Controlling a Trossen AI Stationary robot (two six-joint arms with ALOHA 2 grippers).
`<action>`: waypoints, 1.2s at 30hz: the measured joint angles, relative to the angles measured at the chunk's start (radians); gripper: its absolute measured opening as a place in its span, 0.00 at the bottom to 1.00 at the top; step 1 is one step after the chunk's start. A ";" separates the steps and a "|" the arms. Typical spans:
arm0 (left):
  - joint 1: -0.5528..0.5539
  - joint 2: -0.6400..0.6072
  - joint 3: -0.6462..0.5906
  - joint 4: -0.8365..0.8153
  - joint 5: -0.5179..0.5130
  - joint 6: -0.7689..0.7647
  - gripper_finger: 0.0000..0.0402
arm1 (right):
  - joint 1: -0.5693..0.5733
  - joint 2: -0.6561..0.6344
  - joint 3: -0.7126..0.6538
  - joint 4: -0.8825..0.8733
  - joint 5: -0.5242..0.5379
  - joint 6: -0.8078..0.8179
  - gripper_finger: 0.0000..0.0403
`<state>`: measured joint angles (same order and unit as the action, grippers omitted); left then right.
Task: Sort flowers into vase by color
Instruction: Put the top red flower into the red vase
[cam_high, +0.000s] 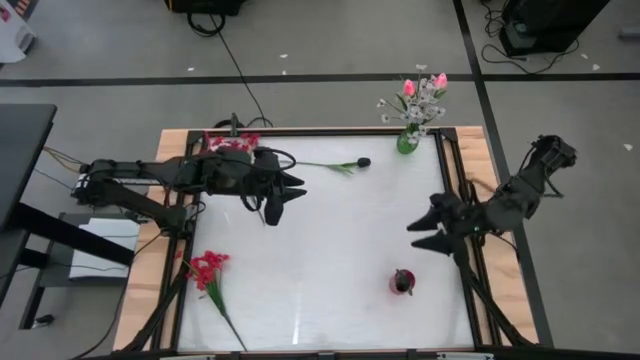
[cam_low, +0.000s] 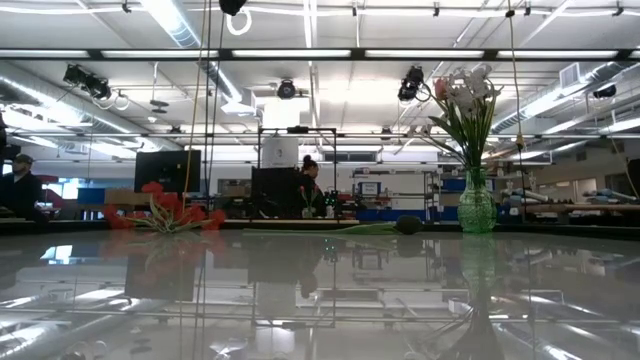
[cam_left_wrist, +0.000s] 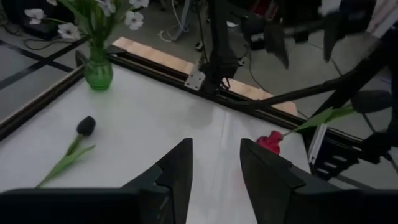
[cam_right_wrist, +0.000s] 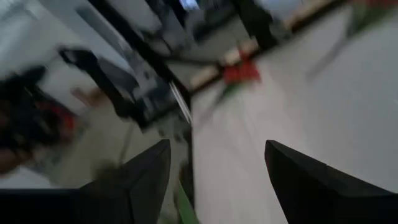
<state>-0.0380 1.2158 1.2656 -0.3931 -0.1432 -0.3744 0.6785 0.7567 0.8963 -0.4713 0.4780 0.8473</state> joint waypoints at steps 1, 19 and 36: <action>0.000 0.006 0.000 0.001 0.000 0.000 0.34 | -0.019 0.002 0.000 0.051 -0.003 -0.030 0.67; 0.004 0.043 0.000 -0.504 -0.456 -0.583 0.34 | -0.481 0.274 0.001 0.645 -0.351 -0.158 0.66; 0.453 0.042 -0.407 -0.398 -0.227 -0.779 0.34 | -0.681 0.436 0.000 0.724 -0.515 0.037 0.66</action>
<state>0.4147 1.2583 0.8585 -0.7911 -0.3698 -1.1536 -0.0025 1.1927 0.8967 0.2531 -0.0373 0.8842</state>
